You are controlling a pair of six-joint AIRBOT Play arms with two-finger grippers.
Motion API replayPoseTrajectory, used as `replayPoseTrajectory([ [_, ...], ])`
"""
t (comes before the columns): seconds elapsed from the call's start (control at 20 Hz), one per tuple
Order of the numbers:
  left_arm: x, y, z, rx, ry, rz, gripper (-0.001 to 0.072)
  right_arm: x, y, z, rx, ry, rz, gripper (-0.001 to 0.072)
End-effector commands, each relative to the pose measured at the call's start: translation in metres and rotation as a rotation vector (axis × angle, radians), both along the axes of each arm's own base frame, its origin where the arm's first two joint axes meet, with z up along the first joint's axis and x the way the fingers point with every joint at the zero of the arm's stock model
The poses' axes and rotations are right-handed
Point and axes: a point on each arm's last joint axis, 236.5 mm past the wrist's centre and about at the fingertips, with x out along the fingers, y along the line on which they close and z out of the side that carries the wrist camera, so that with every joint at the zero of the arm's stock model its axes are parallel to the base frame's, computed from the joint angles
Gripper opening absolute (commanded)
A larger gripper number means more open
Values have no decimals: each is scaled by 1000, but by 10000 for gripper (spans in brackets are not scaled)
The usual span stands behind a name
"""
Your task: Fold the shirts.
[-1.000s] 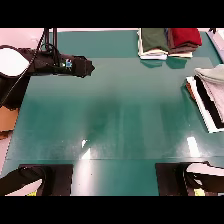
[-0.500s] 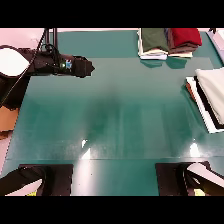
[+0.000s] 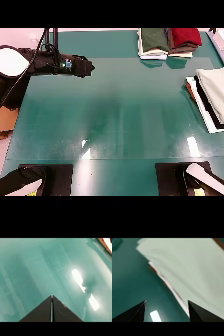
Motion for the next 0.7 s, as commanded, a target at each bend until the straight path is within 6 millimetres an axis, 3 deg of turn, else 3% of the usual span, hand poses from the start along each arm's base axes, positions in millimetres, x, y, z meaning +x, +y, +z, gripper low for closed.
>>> replayPoseTrajectory([
  [0.0,2,0,1,7,-18,-3,25,45,121,20,29,-61,320,599],
  [0.15,2,0,2,4,-19,-2,25,53,216,20,-3,-69,563,591],
  [0.2,2,0,2,4,-19,-2,26,53,238,19,-30,-71,620,589],
  [0.25,2,0,2,3,-20,-1,26,52,256,17,-63,-70,670,532],
  [0.35,2,0,2,3,-20,-1,25,45,291,13,-122,-64,769,236],
  [0.4,2,0,2,3,-20,-1,25,41,304,11,-143,-60,808,29],
  [0.55,2,0,2,3,-20,-1,26,31,333,10,-167,-68,890,23],
  [0.65,2,0,2,3,-20,-1,26,28,341,10,-166,-69,913,23],
])
